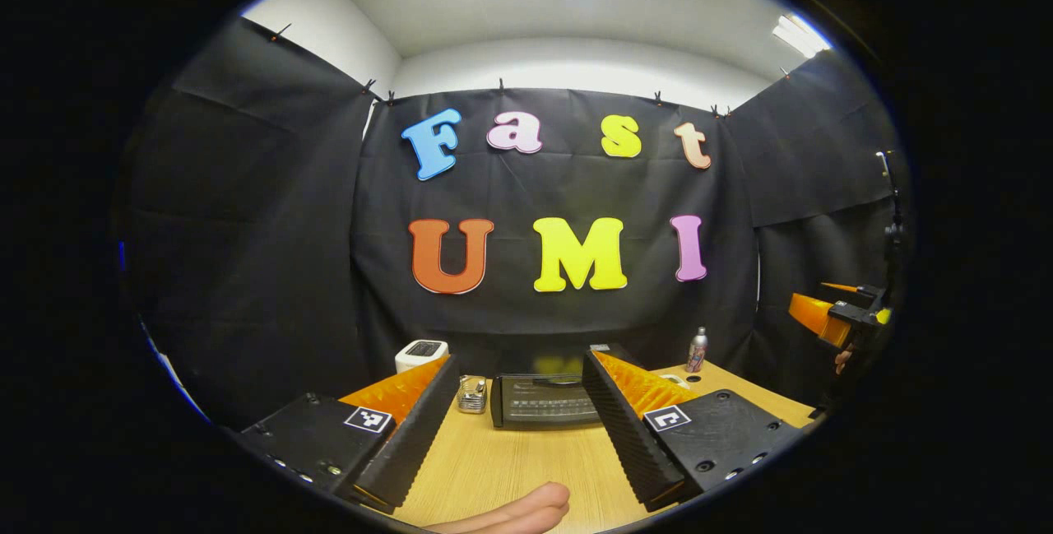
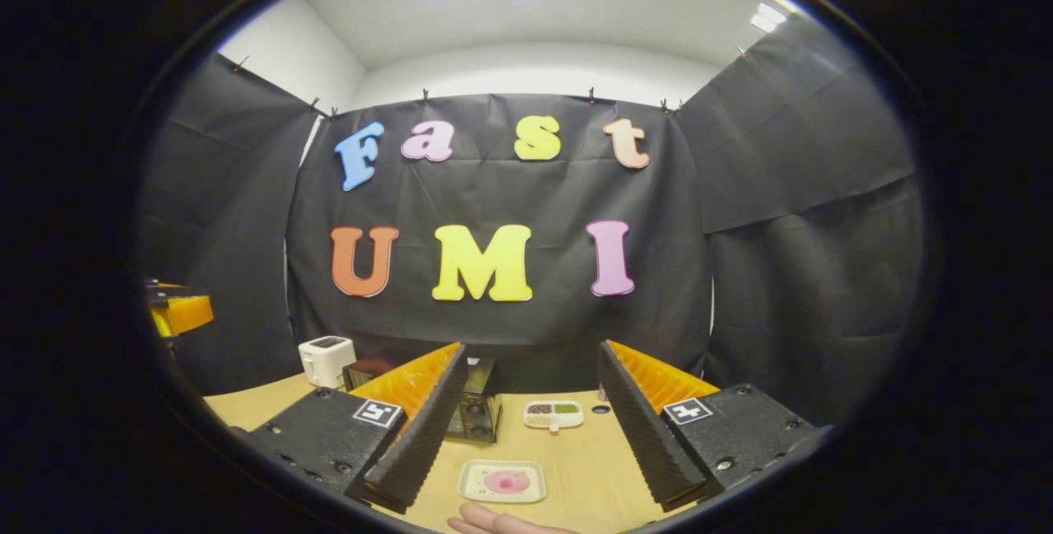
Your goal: Open the electric oven with the left hand, put the food in, and close the electric oven.
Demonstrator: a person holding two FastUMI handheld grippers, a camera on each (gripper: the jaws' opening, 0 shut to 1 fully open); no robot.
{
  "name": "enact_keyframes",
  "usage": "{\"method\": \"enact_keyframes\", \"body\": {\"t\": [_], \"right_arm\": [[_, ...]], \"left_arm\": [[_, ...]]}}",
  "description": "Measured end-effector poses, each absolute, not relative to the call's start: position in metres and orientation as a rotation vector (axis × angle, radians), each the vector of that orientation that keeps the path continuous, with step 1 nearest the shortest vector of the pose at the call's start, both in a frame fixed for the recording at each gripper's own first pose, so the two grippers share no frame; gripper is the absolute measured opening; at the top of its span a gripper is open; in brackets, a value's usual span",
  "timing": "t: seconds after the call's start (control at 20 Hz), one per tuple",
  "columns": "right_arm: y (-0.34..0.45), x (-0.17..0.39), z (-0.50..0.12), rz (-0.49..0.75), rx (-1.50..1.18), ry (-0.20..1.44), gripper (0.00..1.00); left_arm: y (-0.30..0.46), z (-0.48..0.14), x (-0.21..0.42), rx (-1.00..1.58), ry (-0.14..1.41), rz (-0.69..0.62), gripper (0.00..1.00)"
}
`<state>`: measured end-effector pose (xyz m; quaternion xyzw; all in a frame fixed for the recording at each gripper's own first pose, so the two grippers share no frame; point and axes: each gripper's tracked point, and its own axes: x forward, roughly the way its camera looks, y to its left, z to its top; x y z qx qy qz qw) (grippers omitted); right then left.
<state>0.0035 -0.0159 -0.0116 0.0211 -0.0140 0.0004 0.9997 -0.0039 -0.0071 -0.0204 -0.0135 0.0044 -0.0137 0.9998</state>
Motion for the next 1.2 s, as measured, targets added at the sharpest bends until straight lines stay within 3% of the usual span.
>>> {"method": "enact_keyframes", "body": {"t": [0.45, 0.75, 0.85, 0.95, 1.2], "right_arm": [[-0.011, 0.039, -0.036, 0.01, 0.023, -0.021, 0.96], [-0.02, 0.066, -0.04, 0.005, -0.019, -0.021, 0.96], [-0.024, 0.071, -0.041, 0.005, -0.043, -0.025, 1.0], [-0.031, 0.074, -0.043, 0.003, -0.049, -0.026, 0.96], [-0.055, 0.081, -0.048, -0.021, -0.066, -0.025, 0.96]], "left_arm": [[-0.02, -0.061, 0.054, -0.048, 0.078, -0.048, 0.95], [-0.043, -0.054, 0.109, -0.044, 0.064, -0.112, 0.95], [-0.052, -0.053, 0.132, -0.044, 0.059, -0.123, 0.95], [-0.061, -0.059, 0.158, -0.058, 0.079, -0.124, 0.95], [-0.097, -0.101, 0.22, -0.076, 0.189, -0.177, 0.95]]}}
